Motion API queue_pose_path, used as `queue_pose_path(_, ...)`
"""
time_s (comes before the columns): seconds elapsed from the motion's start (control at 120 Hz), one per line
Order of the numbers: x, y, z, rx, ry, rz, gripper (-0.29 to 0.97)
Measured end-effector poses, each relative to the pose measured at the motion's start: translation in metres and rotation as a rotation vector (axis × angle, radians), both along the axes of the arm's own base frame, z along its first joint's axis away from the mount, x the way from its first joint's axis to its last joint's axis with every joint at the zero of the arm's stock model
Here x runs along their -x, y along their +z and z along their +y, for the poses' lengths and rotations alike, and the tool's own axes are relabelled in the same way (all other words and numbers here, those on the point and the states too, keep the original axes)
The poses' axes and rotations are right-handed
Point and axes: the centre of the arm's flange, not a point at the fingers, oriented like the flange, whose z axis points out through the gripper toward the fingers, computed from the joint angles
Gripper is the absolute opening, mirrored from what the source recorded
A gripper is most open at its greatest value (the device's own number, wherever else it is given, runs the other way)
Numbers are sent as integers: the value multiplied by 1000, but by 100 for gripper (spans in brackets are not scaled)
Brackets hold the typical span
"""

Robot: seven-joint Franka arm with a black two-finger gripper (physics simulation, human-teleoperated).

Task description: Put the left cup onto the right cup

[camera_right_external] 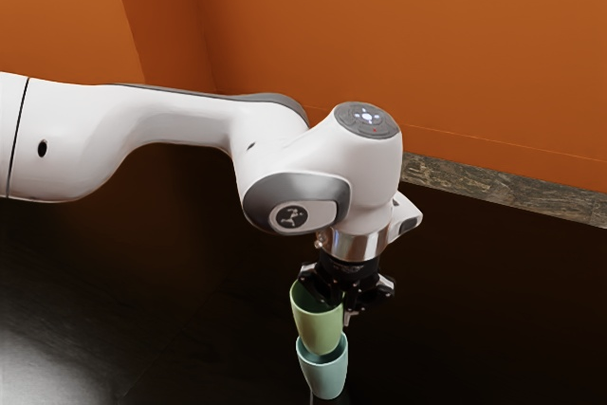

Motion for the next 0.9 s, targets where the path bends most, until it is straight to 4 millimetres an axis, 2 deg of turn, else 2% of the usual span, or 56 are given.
queue_pose_path(0.192, 1, -3, 1, -3, 28, 1, -10)
queue_pose_path(0.658, 1, -3, 0, 4, 63, -4, 7)
queue_pose_path(0.692, 1, -2, 0, 4, 64, -7, 10)
queue_pose_path(0.8, 2, 4, 0, 2, 69, -20, 32)
queue_pose_path(0.9, 5, 17, 0, -5, 75, -47, 46)
